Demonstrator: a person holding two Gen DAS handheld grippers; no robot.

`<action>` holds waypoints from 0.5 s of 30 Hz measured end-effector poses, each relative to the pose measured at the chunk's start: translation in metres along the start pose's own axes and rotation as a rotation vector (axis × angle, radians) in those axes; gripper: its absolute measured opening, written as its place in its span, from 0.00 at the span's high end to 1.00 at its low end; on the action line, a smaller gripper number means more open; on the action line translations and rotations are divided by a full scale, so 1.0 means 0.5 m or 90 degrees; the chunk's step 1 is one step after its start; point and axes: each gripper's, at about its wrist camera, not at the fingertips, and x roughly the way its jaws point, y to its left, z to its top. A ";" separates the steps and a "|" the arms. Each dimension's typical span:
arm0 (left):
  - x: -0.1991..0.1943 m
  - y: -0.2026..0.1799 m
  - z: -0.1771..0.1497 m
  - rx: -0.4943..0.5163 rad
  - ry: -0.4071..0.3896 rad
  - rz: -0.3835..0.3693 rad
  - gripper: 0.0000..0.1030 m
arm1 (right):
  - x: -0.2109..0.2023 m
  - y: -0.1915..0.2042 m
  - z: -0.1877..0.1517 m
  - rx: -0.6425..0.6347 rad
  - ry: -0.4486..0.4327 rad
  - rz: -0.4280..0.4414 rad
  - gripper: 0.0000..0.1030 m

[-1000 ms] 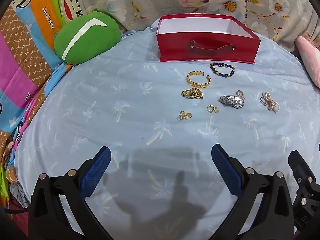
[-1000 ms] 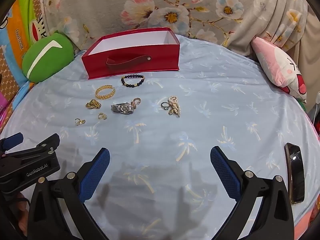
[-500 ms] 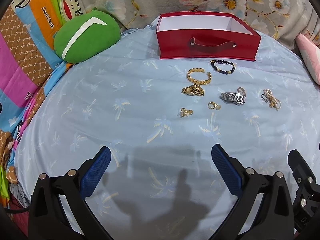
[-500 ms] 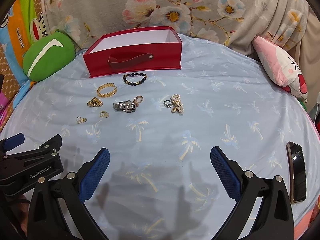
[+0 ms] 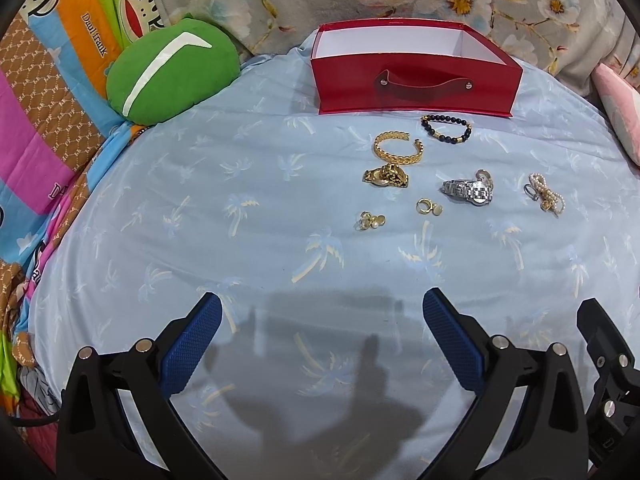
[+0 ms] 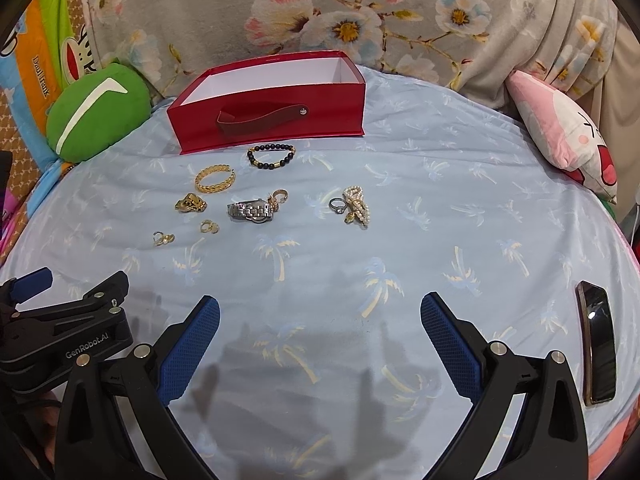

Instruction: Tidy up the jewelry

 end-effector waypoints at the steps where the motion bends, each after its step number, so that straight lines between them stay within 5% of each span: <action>1: 0.001 0.001 -0.001 0.000 0.001 0.000 0.05 | 0.000 -0.001 0.000 0.000 0.000 0.000 0.05; 15: 0.008 -0.005 -0.003 0.002 0.007 -0.001 0.05 | 0.005 0.005 -0.003 0.001 0.002 0.002 0.05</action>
